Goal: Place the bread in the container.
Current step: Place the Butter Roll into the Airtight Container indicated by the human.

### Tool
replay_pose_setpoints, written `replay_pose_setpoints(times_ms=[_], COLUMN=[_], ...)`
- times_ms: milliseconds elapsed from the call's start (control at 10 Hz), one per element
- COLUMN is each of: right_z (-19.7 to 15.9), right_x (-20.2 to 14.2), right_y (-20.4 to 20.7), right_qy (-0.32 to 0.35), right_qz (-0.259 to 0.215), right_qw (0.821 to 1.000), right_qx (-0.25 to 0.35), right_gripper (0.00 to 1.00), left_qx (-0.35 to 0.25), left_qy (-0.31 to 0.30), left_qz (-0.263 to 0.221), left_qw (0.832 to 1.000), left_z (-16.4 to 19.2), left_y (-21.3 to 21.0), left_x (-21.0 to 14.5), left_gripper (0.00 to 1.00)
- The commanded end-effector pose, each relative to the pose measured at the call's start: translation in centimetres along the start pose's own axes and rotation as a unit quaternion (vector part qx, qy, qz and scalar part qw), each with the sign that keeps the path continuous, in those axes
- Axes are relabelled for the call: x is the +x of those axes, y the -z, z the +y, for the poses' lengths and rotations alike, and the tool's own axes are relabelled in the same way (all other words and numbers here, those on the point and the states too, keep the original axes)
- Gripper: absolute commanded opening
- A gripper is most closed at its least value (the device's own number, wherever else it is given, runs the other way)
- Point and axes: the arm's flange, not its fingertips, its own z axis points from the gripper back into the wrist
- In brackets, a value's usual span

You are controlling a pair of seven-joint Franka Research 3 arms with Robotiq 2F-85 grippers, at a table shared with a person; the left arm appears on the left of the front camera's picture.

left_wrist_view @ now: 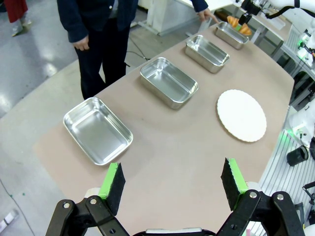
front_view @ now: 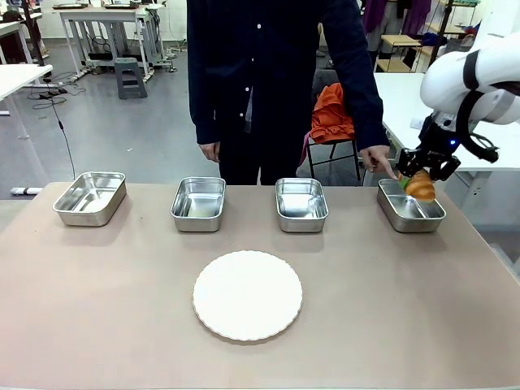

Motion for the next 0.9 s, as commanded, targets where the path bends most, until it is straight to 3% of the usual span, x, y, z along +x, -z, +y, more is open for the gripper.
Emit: replay_pose_setpoints(times_ms=[0, 400, 500, 600, 800], right_z=[-1.2, -1.3, -1.3, -1.3, -1.4], right_x=[1.0, 1.1, 1.1, 1.0, 1.1], right_y=[0.6, 1.8, 1.5, 1.6, 1.9], right_qy=[-0.014, -0.011, -0.019, -0.019, -0.021], right_qz=[-0.016, -0.014, -0.011, -0.011, -0.013], right_qw=[1.0, 1.0, 1.0, 1.0, 1.0], right_qx=[0.001, -0.003, -0.003, -0.007, -0.008], right_gripper=[0.5, 0.5, 0.58, 1.0, 1.0], left_qx=[-0.002, -0.002, -0.002, -0.002, -0.002], left_qy=[0.007, 0.007, 0.007, 0.007, 0.007], left_qz=[-0.002, -0.002, -0.002, -0.002, -0.002], left_qw=[1.0, 1.0, 1.0, 1.0, 1.0], left_z=[0.0, 0.0, 0.0, 0.0, 0.0], left_y=[-0.1, -0.1, -0.1, -0.1, -0.1], left_x=[-0.1, -0.1, -0.1, -0.1, -0.1], left_gripper=[1.0, 1.0, 1.0, 1.0, 1.0])
